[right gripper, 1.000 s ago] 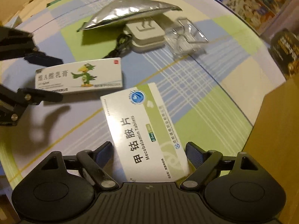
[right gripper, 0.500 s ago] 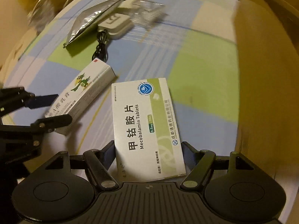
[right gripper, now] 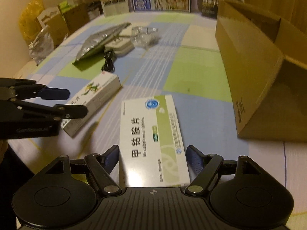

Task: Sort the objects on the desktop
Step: 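Lift both medicine boxes and carry them over the cardboard box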

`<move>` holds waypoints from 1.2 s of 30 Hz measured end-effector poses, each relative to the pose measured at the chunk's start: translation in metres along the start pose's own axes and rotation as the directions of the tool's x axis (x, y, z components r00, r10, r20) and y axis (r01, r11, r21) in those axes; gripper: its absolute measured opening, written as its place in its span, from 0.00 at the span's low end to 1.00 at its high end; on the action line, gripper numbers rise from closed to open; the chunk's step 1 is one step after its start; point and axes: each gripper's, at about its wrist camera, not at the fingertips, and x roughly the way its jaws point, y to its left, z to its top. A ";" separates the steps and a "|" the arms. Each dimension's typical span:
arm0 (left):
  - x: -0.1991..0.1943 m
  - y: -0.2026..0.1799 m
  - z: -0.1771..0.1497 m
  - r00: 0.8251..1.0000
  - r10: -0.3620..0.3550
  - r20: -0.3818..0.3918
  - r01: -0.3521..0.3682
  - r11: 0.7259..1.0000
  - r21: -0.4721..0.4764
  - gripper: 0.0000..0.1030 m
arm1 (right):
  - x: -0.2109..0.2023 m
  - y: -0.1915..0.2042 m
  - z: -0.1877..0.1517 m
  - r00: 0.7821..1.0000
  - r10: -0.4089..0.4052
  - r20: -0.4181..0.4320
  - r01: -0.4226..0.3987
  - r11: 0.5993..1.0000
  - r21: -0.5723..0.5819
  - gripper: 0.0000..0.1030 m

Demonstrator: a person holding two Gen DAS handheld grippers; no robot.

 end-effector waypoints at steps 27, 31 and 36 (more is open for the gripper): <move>0.025 0.000 -0.002 0.999 0.030 -0.024 -0.031 0.999 -0.032 0.32 | 0.013 -0.001 -0.014 0.993 -0.021 0.117 0.028 0.998 -0.058 0.71; 0.022 0.000 -0.003 0.999 0.041 -0.020 -0.042 0.999 -0.035 0.32 | 0.013 -0.002 -0.013 0.993 -0.023 0.118 0.029 0.998 -0.054 0.68; 0.014 0.000 -0.004 0.999 0.033 -0.013 -0.034 0.998 -0.046 0.32 | 0.012 -0.001 -0.011 0.994 -0.030 0.107 0.035 0.998 -0.053 0.67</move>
